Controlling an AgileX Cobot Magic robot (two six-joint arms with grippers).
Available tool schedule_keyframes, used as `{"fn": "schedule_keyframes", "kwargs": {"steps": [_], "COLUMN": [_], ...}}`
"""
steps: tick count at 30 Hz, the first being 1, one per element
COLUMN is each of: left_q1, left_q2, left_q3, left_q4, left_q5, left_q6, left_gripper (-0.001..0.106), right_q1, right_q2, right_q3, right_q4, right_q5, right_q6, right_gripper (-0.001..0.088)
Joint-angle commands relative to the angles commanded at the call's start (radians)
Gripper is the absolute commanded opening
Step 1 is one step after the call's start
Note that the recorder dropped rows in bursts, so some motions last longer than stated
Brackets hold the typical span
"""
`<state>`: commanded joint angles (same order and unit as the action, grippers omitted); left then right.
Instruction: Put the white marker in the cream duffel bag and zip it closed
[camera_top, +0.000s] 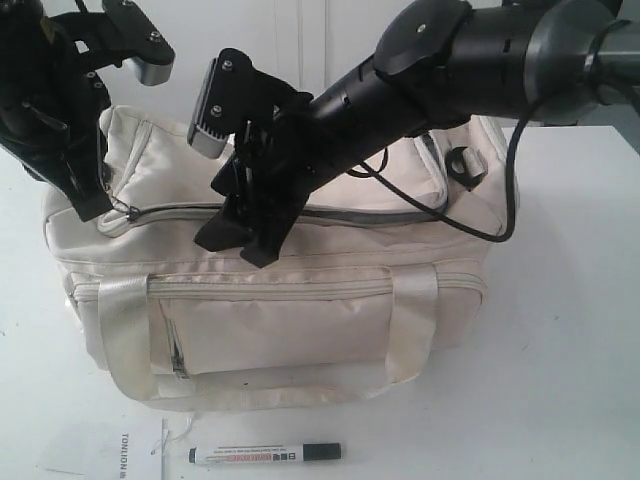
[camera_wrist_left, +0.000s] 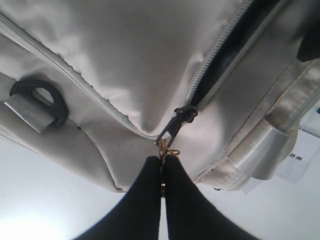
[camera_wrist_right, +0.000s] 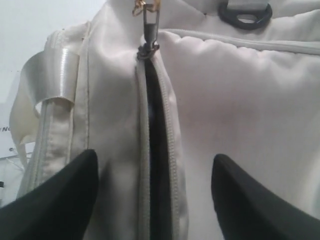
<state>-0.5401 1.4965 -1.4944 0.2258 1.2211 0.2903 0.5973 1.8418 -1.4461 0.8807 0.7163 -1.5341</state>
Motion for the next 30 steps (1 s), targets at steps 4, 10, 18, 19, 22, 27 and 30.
{"fn": "schedule_keyframes", "kwargs": {"steps": [4,10,18,19,22,27,30], "left_q1": [0.0,0.0,0.0,0.0,0.0,0.0,0.0], "left_q2": [0.0,0.0,0.0,0.0,0.0,-0.002,-0.008], "left_q3": [0.0,0.0,0.0,0.0,0.0,0.0,0.0], "left_q4": [0.0,-0.006,-0.009,-0.009,-0.009,0.001,0.037], "left_q5": [0.0,0.0,0.0,0.0,0.0,0.0,0.0], "left_q6": [0.0,0.0,0.002,0.002,0.002,0.002,0.002], "left_gripper": [0.0,0.0,0.0,0.0,0.0,0.0,0.0], "right_q1": [0.0,0.0,0.0,0.0,0.0,0.0,0.0], "right_q2": [0.0,0.006,0.017,0.017,0.017,0.011,-0.001], "right_q3": [0.0,0.0,0.0,0.0,0.0,0.0,0.0], "right_q4": [0.0,0.0,0.0,0.0,0.0,-0.014,-0.041], "right_q5": [0.0,-0.031,0.006,0.016,0.045,0.049,0.049], "right_q6": [-0.005,-0.007,-0.046,-0.056,-0.061,-0.061,-0.059], "right_gripper": [0.0488,0.0391,0.0098,0.002,0.0,0.0,0.0]}}
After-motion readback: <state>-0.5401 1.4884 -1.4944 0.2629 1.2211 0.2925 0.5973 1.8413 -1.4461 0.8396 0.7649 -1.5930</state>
